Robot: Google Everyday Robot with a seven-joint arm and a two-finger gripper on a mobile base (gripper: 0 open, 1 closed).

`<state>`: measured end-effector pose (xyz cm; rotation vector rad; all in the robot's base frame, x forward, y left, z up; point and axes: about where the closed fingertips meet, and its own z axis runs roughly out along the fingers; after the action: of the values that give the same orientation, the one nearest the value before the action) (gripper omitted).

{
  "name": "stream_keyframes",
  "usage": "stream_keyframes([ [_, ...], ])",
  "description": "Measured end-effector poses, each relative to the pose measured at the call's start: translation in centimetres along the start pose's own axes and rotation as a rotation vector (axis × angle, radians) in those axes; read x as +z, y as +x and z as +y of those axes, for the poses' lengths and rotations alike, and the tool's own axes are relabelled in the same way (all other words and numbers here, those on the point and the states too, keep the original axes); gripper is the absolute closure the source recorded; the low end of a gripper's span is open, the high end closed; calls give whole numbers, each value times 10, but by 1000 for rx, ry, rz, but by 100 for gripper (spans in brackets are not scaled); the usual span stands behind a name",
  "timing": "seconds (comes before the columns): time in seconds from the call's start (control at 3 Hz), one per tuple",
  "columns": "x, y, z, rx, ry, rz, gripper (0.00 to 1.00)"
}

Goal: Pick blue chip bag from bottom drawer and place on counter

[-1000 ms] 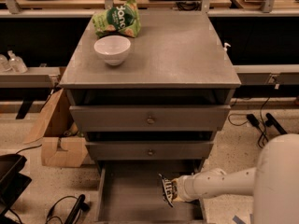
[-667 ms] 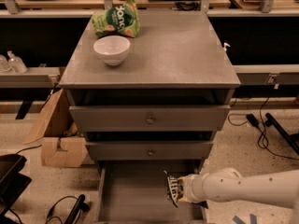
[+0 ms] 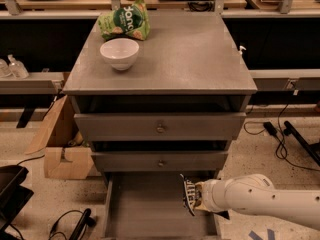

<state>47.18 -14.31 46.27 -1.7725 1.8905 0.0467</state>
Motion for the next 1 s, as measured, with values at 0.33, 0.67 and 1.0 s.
stream_keyframes([
  [0.33,-5,-5,-7,5,28,-4,100],
  [0.67,-32,-28,-35,6,82,-38,100],
  [1.0,-95,-70,-70,4,162,-98,100],
])
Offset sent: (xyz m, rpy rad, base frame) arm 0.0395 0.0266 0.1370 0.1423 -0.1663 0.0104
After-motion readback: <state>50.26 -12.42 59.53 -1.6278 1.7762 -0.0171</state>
